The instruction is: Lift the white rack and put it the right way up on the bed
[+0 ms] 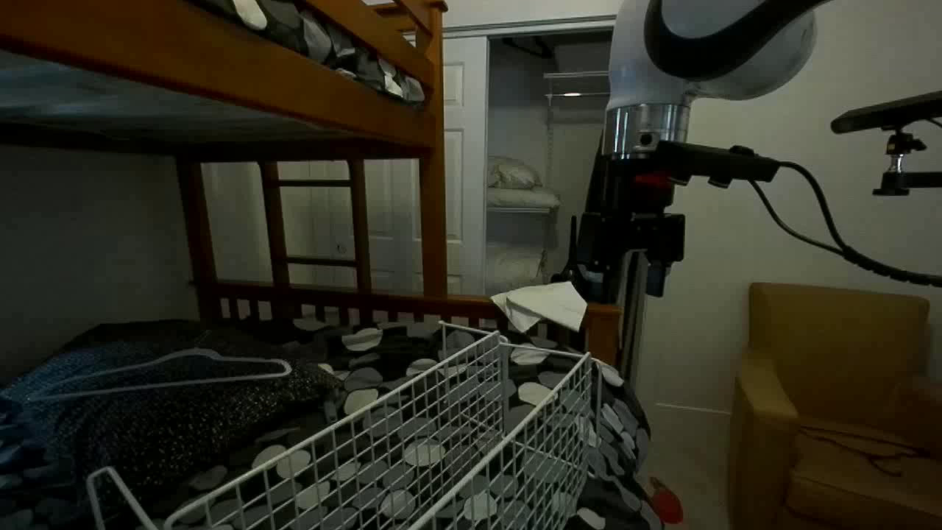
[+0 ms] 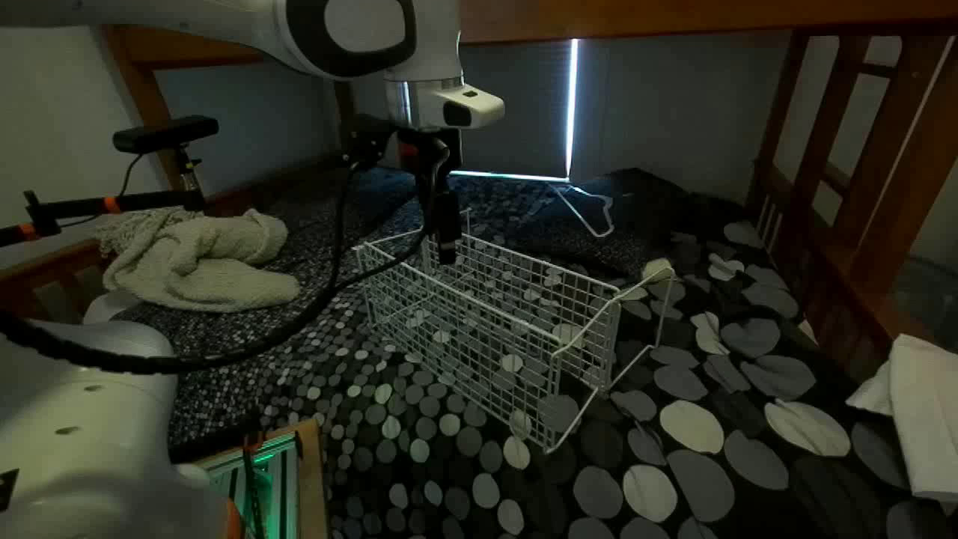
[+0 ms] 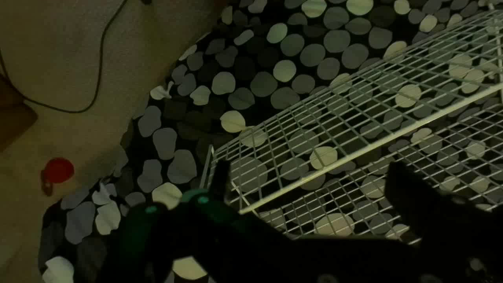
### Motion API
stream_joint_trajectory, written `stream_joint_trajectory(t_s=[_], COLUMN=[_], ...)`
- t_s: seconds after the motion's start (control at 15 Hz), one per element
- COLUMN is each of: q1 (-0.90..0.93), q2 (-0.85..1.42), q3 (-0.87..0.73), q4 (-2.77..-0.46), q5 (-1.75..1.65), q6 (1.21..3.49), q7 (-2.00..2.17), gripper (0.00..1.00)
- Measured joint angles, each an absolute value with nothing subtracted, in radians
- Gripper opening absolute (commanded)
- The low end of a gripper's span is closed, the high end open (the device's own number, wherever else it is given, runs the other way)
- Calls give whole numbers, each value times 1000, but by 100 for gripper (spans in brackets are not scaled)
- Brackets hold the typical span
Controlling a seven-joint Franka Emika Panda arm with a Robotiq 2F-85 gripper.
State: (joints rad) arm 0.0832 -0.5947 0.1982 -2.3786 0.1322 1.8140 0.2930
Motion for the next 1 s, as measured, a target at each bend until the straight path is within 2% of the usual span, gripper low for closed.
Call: stream_joint_trajectory(t_s=[0.53, 1.0], q1=[85, 113], q2=[-586, -492], q3=[198, 222], q4=[-2383, -2474], q5=[132, 126], q6=[1814, 1869], q7=[285, 248], gripper=[100, 100])
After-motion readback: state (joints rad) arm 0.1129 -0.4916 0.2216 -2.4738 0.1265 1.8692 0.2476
